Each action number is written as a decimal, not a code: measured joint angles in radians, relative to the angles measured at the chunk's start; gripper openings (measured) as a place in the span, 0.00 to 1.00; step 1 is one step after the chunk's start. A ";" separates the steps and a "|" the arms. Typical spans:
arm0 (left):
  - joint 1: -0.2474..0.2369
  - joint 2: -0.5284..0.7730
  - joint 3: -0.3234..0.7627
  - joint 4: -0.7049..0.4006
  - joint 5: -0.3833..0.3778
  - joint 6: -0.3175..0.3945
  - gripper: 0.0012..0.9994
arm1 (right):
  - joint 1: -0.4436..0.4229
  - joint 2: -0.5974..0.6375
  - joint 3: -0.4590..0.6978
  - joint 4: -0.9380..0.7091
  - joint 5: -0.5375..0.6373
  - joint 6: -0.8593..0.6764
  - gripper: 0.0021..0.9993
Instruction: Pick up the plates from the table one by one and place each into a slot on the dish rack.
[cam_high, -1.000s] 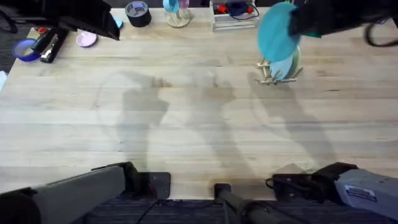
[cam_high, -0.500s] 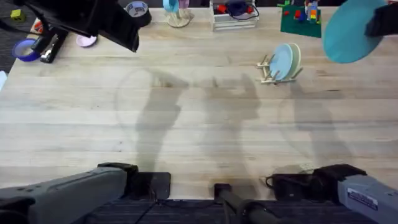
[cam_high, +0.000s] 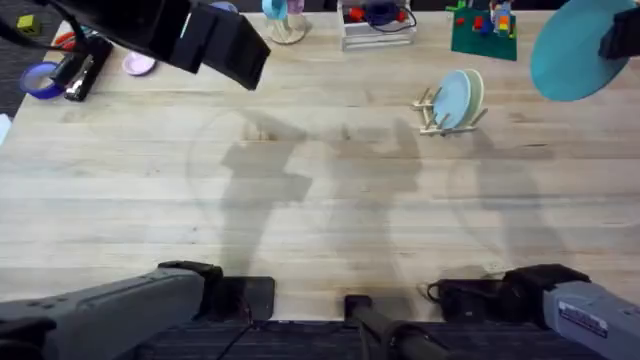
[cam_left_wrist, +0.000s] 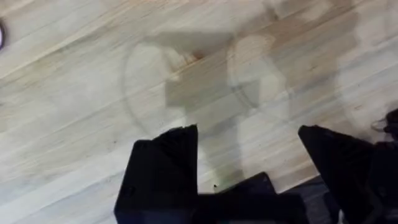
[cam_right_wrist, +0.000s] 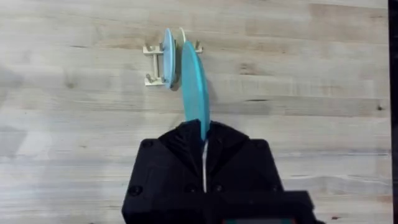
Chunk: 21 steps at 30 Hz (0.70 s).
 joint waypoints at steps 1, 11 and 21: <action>0.000 0.000 0.000 0.004 0.000 -0.001 0.99 | 0.000 0.000 0.000 0.000 0.000 0.000 0.03; 0.000 0.000 0.000 0.022 0.000 -0.002 1.00 | 0.000 0.000 0.000 0.000 0.000 0.000 0.03; 0.000 0.000 0.000 0.021 0.000 -0.002 1.00 | 0.000 0.000 0.000 0.000 0.000 -0.015 0.03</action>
